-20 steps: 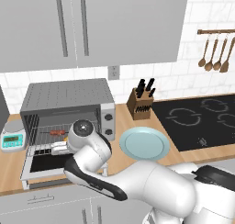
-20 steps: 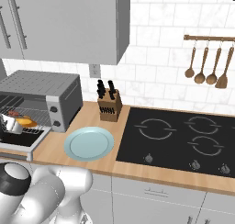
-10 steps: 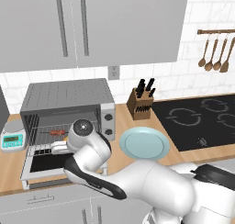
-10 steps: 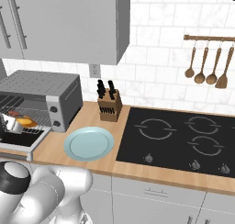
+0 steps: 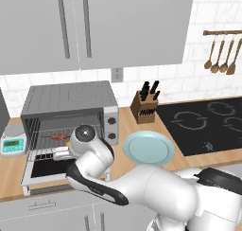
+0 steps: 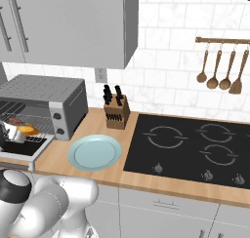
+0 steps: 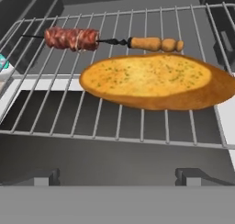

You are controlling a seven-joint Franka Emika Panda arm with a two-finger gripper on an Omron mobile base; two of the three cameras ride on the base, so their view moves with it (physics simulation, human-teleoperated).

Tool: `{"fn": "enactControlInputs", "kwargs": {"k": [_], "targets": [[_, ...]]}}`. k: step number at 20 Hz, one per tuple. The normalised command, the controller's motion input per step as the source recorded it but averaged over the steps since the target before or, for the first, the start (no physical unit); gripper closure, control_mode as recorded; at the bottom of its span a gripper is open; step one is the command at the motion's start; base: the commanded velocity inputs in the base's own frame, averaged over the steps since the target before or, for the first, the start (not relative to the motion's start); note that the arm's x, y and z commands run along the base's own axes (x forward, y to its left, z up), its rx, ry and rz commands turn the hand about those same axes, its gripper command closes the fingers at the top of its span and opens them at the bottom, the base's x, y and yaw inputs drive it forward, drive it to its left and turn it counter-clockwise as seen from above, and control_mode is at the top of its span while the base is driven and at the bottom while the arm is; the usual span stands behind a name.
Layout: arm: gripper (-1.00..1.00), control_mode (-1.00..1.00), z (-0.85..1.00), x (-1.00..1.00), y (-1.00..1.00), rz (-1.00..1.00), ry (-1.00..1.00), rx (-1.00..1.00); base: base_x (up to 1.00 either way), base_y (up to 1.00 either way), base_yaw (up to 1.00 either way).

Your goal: Pick up the kebab skewer and baguette bread, and place them inside the toaster oven. Close the toaster oven door and start by setting the timer.

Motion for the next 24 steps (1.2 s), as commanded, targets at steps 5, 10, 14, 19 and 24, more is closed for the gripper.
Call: {"fn": "enactControlInputs", "kwargs": {"k": [5, 10, 14, 19, 24], "targets": [[-1.0, -1.0, -0.23, 0.06, 0.0, 0.0, -0.05, 0.0, 0.0, 0.0, 0.0], [-1.0, -1.0, -0.07, 0.11, 0.0, 0.0, -0.05, 0.0, 0.0, 0.0, 0.0], [-1.0, -1.0, -0.01, 0.15, 0.0, -0.01, -0.01, 0.0, 0.0, 0.0, 0.0], [-1.0, -1.0, -0.01, 0.1, 0.0, -0.01, 0.0, 0.0, 0.0, 0.0, 0.0], [-1.0, -1.0, -0.15, 0.04, 0.0, 0.0, -0.04, 0.0, 0.0, 0.0, 0.0]]}}
